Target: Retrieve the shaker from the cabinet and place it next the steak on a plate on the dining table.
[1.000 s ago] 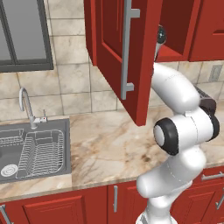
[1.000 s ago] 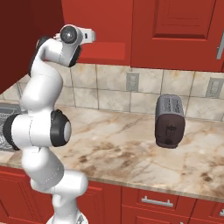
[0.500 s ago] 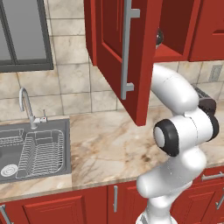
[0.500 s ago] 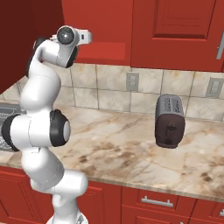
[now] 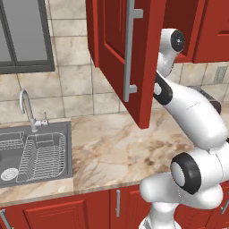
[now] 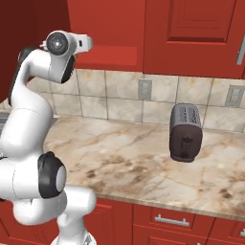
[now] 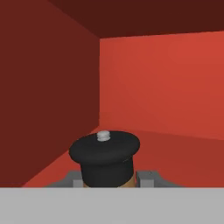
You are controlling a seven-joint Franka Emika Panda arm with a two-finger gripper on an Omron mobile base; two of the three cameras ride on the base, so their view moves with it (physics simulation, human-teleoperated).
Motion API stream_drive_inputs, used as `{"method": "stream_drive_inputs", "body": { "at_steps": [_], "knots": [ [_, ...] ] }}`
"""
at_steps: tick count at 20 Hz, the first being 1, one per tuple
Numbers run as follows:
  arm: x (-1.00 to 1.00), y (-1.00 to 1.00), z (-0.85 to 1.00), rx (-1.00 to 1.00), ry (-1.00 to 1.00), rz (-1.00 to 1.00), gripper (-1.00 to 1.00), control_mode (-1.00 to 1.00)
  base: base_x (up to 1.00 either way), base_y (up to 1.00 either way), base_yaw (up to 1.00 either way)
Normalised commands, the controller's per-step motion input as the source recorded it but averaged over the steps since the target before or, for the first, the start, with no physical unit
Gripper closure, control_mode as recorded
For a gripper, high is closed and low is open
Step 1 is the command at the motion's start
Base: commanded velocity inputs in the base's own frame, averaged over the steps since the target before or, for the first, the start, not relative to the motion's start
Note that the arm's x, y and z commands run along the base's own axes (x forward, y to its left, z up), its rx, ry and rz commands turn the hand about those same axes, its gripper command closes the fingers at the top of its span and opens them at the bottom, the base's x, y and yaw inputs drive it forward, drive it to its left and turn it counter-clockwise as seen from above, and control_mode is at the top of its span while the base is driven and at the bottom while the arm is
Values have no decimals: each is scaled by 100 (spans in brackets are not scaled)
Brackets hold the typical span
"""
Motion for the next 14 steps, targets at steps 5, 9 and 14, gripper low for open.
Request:
{"method": "stream_drive_inputs", "body": {
  "at_steps": [5, 9, 14],
  "knots": [
    [-100, 0, 18, 0, 0, 0, 100, -100, 0, 0, 0],
    [-100, -19, 11, 2, 0, 0, 100, -100, 0, 0, 0],
    [-100, -65, 0, 7, 2, 1, 100, -100, 0, 0, 0]
  ]
}}
